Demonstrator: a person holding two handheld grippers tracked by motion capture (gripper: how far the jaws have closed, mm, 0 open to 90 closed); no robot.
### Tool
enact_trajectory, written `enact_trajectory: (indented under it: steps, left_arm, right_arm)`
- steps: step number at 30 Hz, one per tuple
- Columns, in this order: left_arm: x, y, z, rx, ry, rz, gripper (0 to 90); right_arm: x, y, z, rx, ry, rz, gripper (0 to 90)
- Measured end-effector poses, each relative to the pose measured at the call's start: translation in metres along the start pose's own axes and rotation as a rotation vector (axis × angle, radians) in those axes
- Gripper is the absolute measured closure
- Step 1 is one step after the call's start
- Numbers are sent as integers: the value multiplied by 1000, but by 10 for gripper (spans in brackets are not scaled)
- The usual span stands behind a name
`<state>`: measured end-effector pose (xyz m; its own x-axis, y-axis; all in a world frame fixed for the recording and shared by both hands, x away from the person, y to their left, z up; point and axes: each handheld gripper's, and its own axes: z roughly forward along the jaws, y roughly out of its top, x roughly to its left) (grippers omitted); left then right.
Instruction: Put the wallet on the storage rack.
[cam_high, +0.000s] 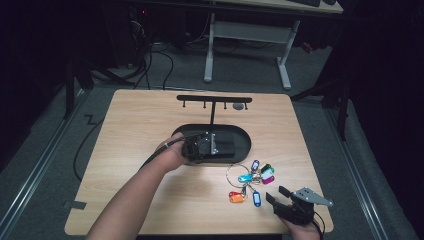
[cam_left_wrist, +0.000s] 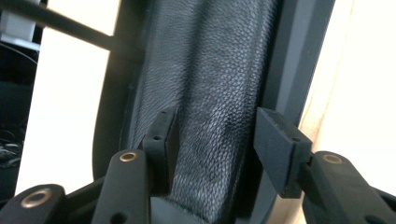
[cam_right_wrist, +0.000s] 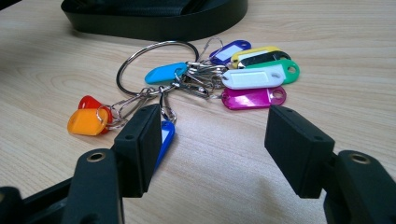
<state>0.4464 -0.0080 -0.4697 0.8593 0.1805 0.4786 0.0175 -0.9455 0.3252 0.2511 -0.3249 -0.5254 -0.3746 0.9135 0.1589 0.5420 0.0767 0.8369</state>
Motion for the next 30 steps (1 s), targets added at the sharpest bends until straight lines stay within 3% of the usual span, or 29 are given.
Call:
enact_trajectory:
  steps: [5, 7, 8, 15, 18, 20, 25, 27, 30]
  left_arm:
    - [5, -10, -25, -59, 8, -103, 509]
    - [5, -17, -36, -92, -9, -137, 522]
    - [4, -24, -42, -120, -32, -172, 523]
    - [-12, -68, -56, -159, -76, -334, 519]
    - [-23, -90, -58, -189, -99, -418, 518]
    - [-33, -105, -59, -196, -113, -451, 518]
    - [-67, -137, -58, -216, -95, -509, 520]
    - [-80, -150, -60, -243, -108, -555, 518]
    - [-96, -164, -67, -269, -81, -604, 513]
  right_arm:
    - [2, 1, 0, -2, 2, -13, 369]
    - [2, 1, 0, -1, 3, -16, 369]
    - [2, 1, 0, -2, 3, -17, 368]
    - [3, 1, 1, 4, 2, -22, 369]
    - [3, 1, 2, 7, -1, -23, 369]
    - [3, 1, 2, 8, -1, -23, 369]
    - [3, 1, 2, 14, -1, -22, 369]
    - [3, 1, 3, 15, -2, -23, 369]
    - [4, 1, 3, 18, -1, -26, 369]
